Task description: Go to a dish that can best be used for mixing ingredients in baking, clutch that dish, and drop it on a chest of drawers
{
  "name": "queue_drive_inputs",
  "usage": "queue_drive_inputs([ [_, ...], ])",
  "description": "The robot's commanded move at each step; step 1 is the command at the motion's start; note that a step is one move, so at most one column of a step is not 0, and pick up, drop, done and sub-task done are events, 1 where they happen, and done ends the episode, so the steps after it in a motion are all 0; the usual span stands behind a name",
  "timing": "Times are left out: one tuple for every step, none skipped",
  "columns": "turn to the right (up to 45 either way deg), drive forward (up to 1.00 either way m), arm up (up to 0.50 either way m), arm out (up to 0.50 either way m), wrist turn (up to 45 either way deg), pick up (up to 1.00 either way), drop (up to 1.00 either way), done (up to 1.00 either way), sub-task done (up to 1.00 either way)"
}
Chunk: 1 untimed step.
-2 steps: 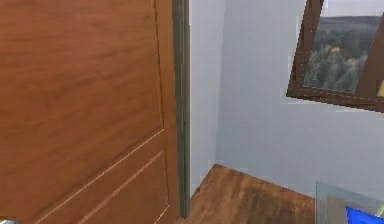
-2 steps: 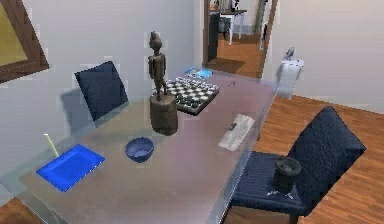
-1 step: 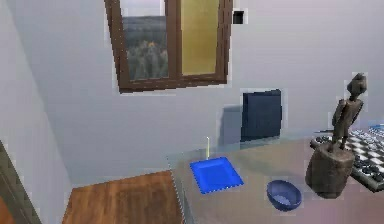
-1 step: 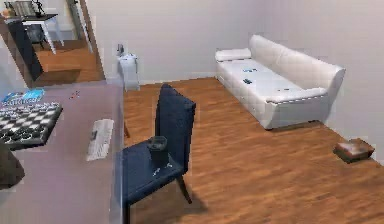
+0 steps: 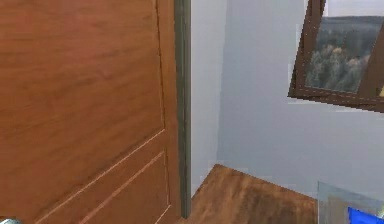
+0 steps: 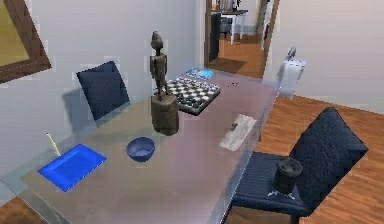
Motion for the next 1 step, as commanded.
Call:
queue_drive_inputs([
  [45.0,0.00,0.00,0.00,0.0,0.00,0.00,0.00,0.00],
])
